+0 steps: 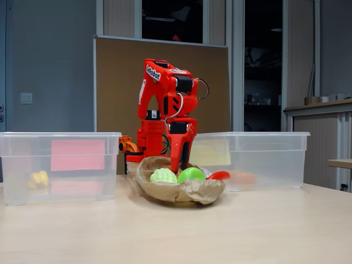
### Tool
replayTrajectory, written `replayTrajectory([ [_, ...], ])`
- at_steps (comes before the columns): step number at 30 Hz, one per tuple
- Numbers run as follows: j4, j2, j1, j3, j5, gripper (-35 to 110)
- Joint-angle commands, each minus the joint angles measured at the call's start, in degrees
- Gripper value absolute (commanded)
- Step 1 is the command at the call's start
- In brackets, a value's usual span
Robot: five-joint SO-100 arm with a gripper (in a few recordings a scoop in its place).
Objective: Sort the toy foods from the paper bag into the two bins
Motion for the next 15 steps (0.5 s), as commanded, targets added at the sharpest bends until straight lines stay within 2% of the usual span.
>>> replayTrajectory([
  [1,0.1,-0.4,-0.7,0.7,1.1,31],
  [10,-3.4,-4.6,3.1,1.9,-4.4,31],
  [15,-3.8,-6.6,4.8,-0.2,-9.8,21],
])
